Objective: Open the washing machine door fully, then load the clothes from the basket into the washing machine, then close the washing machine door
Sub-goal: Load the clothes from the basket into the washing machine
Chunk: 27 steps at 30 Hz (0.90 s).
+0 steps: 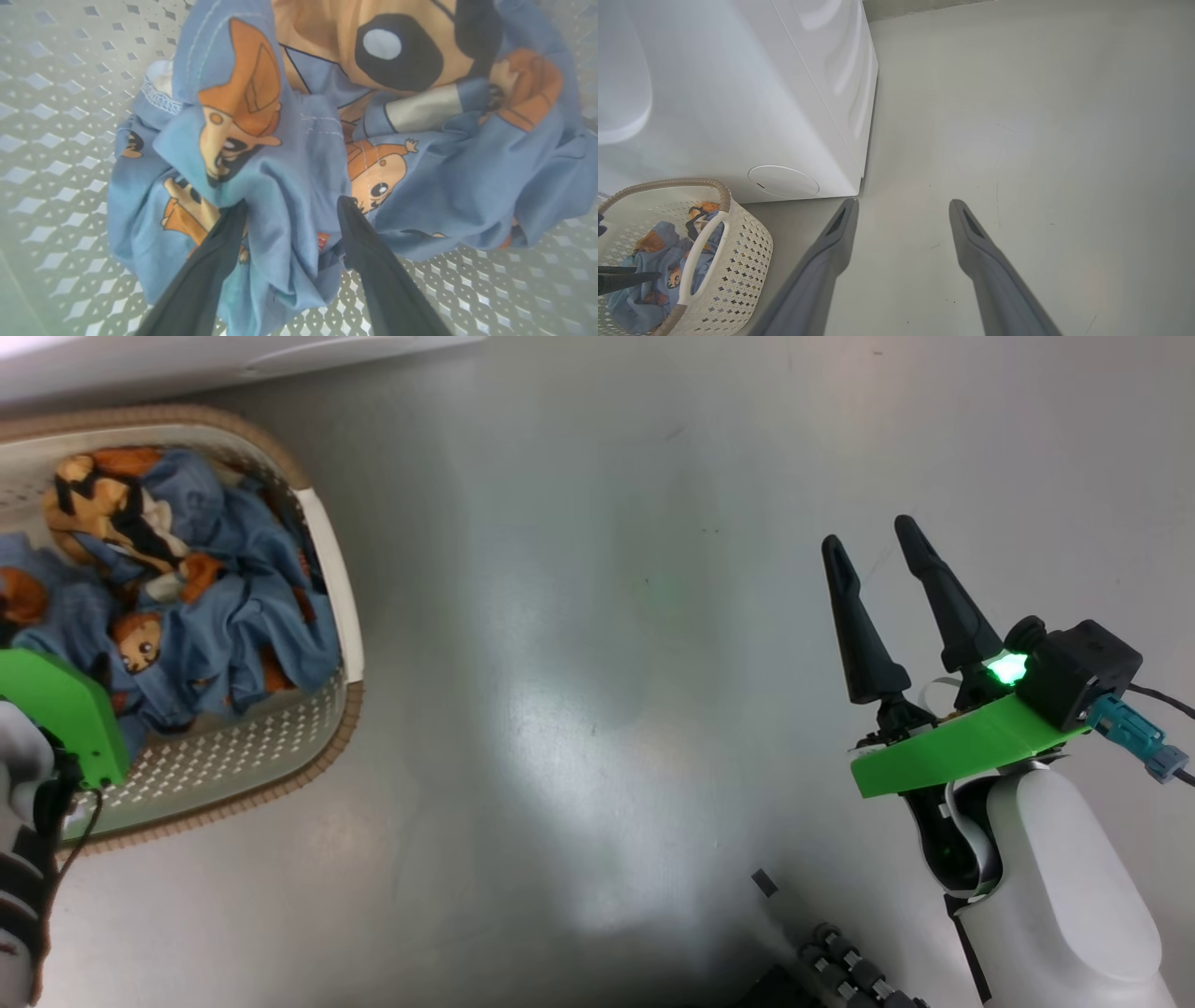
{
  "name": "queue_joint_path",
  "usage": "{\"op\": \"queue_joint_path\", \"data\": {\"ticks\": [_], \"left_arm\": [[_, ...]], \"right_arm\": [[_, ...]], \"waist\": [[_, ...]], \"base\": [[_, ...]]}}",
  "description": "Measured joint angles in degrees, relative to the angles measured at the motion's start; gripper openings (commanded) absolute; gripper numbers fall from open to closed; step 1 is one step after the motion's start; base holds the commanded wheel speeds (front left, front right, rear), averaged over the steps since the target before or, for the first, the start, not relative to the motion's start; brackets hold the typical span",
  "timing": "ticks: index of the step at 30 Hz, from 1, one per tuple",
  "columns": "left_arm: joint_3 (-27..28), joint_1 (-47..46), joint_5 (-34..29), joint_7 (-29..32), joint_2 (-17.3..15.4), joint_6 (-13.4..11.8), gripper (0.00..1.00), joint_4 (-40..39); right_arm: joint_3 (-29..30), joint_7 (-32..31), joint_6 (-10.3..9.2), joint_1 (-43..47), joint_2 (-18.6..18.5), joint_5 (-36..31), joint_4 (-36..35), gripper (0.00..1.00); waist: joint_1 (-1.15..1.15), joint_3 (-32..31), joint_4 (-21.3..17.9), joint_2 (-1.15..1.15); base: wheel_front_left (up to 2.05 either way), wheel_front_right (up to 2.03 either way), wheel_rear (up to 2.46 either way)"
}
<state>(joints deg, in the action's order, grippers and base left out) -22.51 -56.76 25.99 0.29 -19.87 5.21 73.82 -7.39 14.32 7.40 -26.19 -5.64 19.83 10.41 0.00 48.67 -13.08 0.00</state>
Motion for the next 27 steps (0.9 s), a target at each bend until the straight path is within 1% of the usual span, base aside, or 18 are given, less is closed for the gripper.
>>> {"op": "queue_joint_path", "data": {"ticks": [1, 3, 6, 7, 8, 9, 10, 11, 18, 22, 27], "left_arm": [[-0.12, -0.12, 0.01, 0.37, -0.23, -0.01, 1.00, 0.04], [-0.31, -0.33, 0.00, 0.80, -0.48, -0.88, 1.00, 0.10], [-0.49, -0.71, 0.01, 1.31, -1.25, -0.92, 1.00, 0.11], [-0.64, -0.78, 0.01, 1.40, -1.62, -0.92, 0.82, 0.11], [-0.69, -0.79, 0.01, 1.63, -1.89, -0.91, 0.48, 0.12], [-0.75, -0.79, 0.01, 1.79, -2.08, -0.91, 0.48, 0.13], [-0.85, -0.79, 0.01, 1.88, -2.20, -0.91, 0.16, 0.16], [-0.85, -0.79, 0.02, 2.11, -2.22, -0.91, 0.00, 0.16], [-0.86, -0.78, 0.51, 1.05, -1.63, -0.91, 0.00, 0.22], [-0.40, -0.60, 1.52, -2.05, -0.18, -0.64, 0.00, 0.26], [1.70, 2.04, 4.72, -7.97, 2.09, 0.26, 0.00, 0.29]], "right_arm": [[-0.10, 0.00, 0.00, -0.02, 0.04, 0.00, -0.02, 1.00], [-0.22, 0.00, 0.00, -0.02, 0.14, 0.00, -0.12, 1.00], [-0.60, 0.00, 0.00, -0.11, 0.18, 0.00, -0.20, 1.00], [-0.73, 0.00, 0.00, -0.26, 0.23, 0.00, -0.21, 1.00], [-0.79, 0.00, 0.00, -0.45, 0.24, 0.01, -0.23, 1.00], [-0.80, 0.00, 0.00, -0.66, 0.24, 0.13, -0.26, 1.00], [-0.81, 0.00, 0.00, -0.81, 0.24, 0.21, -0.31, 1.00], [-0.81, 0.00, 0.00, -0.88, 0.24, 0.32, -0.34, 1.00], [-0.46, 0.00, 0.00, -0.89, 0.14, 0.37, -0.25, 1.00], [-0.13, 0.00, 0.00, -0.90, -0.12, 0.36, 0.05, 1.00], [-0.14, 0.00, 0.00, -0.88, -0.76, 0.34, 0.97, 1.00]], "waist": [[0.00, 0.21, -0.15, 0.00], [0.00, 0.48, -0.44, 0.00], [0.00, 0.72, -0.89, 0.00], [0.00, 0.80, -1.05, 0.00], [0.00, 0.86, -1.18, 0.00], [0.00, 0.92, -1.28, 0.00], [0.00, 0.97, -1.35, 0.00], [0.00, 0.98, -1.37, 0.00], [0.00, 0.27, -0.72, 0.00], [0.00, -1.14, 0.05, 0.00], [0.00, -4.14, 1.11, 0.00]], "base": [[0.00, 0.00, 0.00], [0.00, 0.00, 0.00], [0.00, 0.00, 0.00], [0.00, 0.00, 0.00], [0.00, 0.00, 0.00], [0.00, 0.00, 0.00], [0.00, 0.00, 0.00], [0.00, 0.00, 0.00], [0.00, 0.00, 0.00], [0.00, 0.00, 0.00], [0.00, 0.00, 0.00]]}}
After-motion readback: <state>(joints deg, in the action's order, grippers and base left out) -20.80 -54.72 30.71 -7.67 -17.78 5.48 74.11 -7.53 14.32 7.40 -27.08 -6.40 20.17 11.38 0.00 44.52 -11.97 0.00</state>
